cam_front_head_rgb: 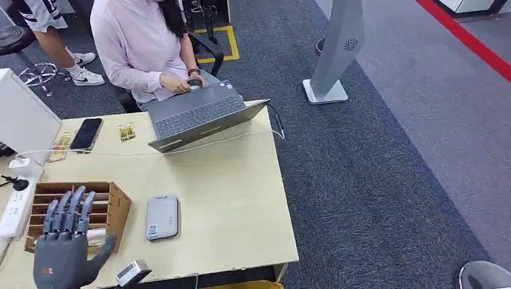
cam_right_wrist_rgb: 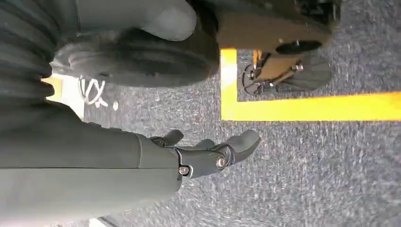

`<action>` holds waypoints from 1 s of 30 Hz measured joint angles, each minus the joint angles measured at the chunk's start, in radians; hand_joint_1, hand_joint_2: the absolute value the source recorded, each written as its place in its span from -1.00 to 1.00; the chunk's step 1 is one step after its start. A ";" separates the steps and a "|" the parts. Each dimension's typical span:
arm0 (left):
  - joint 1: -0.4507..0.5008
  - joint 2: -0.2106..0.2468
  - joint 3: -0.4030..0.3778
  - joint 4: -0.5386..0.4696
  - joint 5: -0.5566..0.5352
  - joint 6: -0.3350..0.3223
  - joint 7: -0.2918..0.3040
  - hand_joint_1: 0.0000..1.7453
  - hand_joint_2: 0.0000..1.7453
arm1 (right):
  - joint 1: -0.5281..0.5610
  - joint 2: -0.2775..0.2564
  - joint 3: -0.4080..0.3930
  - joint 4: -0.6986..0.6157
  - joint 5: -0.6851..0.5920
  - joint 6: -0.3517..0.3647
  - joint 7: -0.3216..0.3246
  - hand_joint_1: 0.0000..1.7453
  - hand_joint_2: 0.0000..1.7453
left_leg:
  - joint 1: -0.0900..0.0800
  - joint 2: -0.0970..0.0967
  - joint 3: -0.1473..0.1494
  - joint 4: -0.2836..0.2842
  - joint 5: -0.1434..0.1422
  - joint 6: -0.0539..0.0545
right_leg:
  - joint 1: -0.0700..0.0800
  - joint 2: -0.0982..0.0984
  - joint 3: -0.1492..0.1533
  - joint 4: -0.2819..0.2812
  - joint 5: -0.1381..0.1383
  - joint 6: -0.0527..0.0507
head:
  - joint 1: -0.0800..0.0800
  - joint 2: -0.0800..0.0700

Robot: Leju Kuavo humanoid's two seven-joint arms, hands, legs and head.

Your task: Pass the card to the sensor for recognition and then transmit it.

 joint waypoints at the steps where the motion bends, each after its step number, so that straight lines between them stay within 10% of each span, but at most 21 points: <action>1: 0.025 0.002 0.000 0.000 -0.008 -0.033 0.023 -1.00 1.00 | 0.000 0.000 -0.008 0.000 -0.001 -0.004 0.002 -1.00 1.00 | 0.000 0.000 0.000 0.000 0.000 0.000 | 0.000 0.000 0.000 0.000 0.000 0.000 | 0.000 0.000; 21: 0.160 0.036 0.008 0.022 -0.037 -0.114 0.174 -1.00 1.00 | 0.000 0.000 -0.032 0.000 0.008 -0.007 0.010 -1.00 1.00 | 0.000 -0.002 0.000 0.000 0.000 0.000 | 0.000 -0.002 0.001 0.000 0.000 0.000 | 0.000 0.000; 30: 0.118 0.012 0.095 0.051 -0.008 -0.126 0.147 -1.00 1.00 | -0.001 0.000 -0.032 0.000 0.018 0.012 0.018 -1.00 1.00 | 0.000 -0.003 0.000 0.000 0.000 0.000 | 0.000 -0.002 0.001 0.000 0.000 0.000 | 0.000 0.000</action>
